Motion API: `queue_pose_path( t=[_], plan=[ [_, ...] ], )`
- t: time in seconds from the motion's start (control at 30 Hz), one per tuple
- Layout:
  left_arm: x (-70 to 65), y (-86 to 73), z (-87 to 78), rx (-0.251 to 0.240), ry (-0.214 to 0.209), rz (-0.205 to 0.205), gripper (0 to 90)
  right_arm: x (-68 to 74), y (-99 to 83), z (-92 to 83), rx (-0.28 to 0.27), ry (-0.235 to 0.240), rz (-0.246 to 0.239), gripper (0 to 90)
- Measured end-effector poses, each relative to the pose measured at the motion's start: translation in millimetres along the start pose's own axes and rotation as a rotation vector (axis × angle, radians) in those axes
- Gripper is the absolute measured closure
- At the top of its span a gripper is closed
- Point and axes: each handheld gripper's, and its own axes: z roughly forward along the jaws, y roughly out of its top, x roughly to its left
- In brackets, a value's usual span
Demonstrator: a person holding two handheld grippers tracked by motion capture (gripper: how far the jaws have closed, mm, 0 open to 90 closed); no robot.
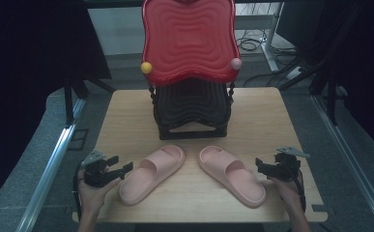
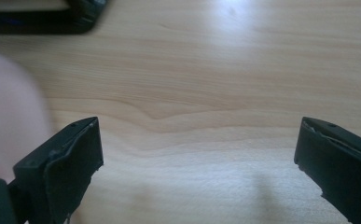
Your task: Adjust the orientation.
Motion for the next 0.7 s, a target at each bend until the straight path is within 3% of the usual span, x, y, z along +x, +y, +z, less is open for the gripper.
queue_pose_path(
  t=[0.1, 0.2, 0.23, 0.27, 0.33, 0.5, 0.7],
  plan=[
    [-0.2, 0.3, -1.9, -0.002, 0.003, 0.014, 31.3, -1.6, 0.0, -8.6, -0.031, 0.035, -0.001, 0.8],
    [0.1, -1.2, -4.4, -0.010, 0.005, 0.018, 52.3, -1.8, -3.2, -16.4, -0.044, 0.083, -0.013, 0.9],
    [0.2, -1.8, -4.5, -0.007, 0.003, 0.021, 52.3, -1.8, -3.2, -16.4, -0.044, 0.083, -0.013, 0.9],
    [-0.9, -2.9, -3.8, 0.006, 0.006, 0.045, 70.4, -3.1, -5.1, -18.2, -0.038, 0.104, -0.013, 1.6],
    [-1.7, -3.2, -3.1, 0.012, 0.006, 0.054, 82.0, -4.0, -5.9, -19.0, -0.034, 0.110, -0.013, 1.7],
    [-1.3, -5.1, 1.2, 0.063, -0.007, 0.086, 89.8, -9.0, -7.3, -26.9, -0.063, 0.121, 0.002, 4.6],
    [15.1, -2.6, 8.4, 0.153, 0.029, 0.099, 90.0, -8.2, -6.0, -36.1, -0.081, 0.121, -0.005, 5.1]
  ],
)
